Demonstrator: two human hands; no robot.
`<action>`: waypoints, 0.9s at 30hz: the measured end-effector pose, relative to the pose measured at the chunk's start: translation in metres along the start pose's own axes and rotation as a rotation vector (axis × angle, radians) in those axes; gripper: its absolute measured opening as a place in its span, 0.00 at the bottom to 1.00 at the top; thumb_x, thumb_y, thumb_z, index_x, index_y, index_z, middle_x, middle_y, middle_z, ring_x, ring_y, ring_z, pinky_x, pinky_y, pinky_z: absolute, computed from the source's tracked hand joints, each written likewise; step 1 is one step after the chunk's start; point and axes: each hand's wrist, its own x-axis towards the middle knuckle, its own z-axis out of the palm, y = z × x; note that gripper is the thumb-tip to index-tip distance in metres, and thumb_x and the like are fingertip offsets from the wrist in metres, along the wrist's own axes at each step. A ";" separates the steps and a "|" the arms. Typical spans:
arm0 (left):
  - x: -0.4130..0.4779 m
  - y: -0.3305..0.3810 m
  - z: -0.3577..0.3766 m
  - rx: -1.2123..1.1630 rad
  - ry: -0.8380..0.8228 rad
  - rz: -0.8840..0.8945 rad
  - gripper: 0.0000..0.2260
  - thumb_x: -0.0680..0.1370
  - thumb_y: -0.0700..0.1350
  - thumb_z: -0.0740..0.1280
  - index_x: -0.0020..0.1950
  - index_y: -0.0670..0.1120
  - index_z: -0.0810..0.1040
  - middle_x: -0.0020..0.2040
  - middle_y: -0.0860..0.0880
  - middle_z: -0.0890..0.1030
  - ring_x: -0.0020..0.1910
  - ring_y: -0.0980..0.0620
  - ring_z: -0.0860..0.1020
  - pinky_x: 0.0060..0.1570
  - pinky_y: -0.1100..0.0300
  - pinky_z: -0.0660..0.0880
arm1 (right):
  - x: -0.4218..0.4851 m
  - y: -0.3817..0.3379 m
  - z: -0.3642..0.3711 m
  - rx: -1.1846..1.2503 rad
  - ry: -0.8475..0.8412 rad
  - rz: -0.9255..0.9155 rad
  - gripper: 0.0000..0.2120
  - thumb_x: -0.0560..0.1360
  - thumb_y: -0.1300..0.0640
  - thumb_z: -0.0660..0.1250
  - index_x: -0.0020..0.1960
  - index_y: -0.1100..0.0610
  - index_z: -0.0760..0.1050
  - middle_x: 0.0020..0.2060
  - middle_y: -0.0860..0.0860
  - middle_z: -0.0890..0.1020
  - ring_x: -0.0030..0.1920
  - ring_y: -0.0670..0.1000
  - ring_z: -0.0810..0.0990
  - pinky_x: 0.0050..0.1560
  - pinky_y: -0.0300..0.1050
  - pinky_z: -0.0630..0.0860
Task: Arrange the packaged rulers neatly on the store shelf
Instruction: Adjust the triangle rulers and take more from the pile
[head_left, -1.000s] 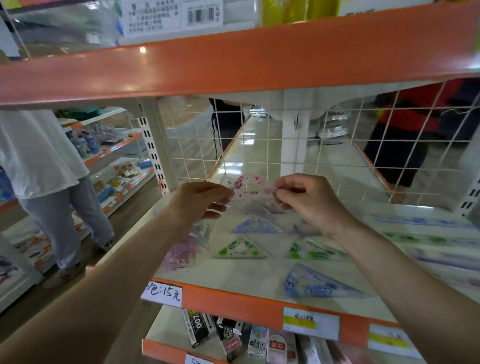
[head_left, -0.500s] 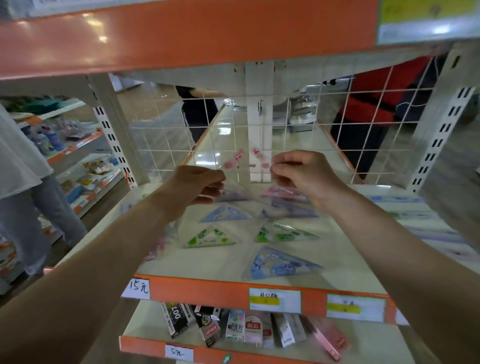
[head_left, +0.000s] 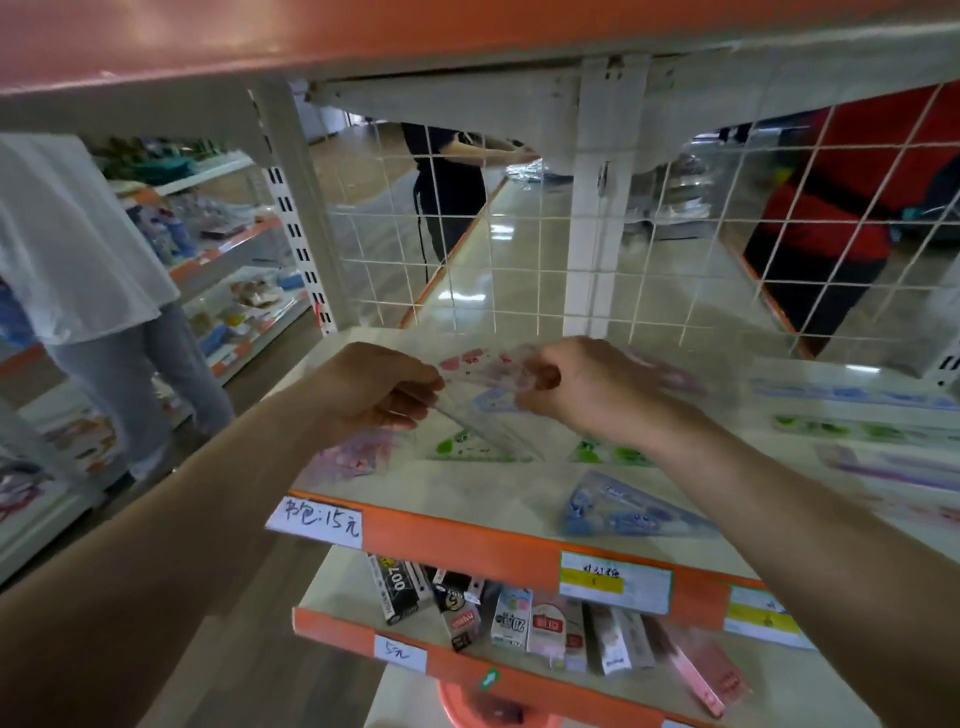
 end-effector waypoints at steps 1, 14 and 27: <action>-0.001 -0.003 -0.003 0.013 -0.003 -0.008 0.08 0.77 0.40 0.66 0.39 0.40 0.81 0.34 0.45 0.82 0.32 0.50 0.78 0.38 0.58 0.76 | 0.001 -0.002 0.001 0.040 -0.022 0.012 0.08 0.74 0.51 0.70 0.49 0.54 0.79 0.37 0.45 0.79 0.38 0.46 0.77 0.32 0.36 0.65; -0.005 -0.014 -0.040 0.014 0.269 0.075 0.07 0.77 0.43 0.66 0.43 0.41 0.81 0.39 0.46 0.82 0.36 0.50 0.79 0.43 0.56 0.77 | -0.016 -0.006 0.020 -0.022 -0.505 0.167 0.11 0.72 0.53 0.72 0.50 0.59 0.81 0.42 0.53 0.84 0.42 0.49 0.82 0.45 0.43 0.77; -0.013 -0.009 -0.036 -0.015 0.255 0.102 0.07 0.76 0.43 0.67 0.46 0.40 0.82 0.41 0.45 0.82 0.36 0.50 0.78 0.42 0.57 0.77 | -0.014 -0.026 0.044 -0.434 -0.414 0.106 0.13 0.71 0.55 0.67 0.32 0.55 0.65 0.27 0.48 0.68 0.27 0.48 0.67 0.27 0.38 0.64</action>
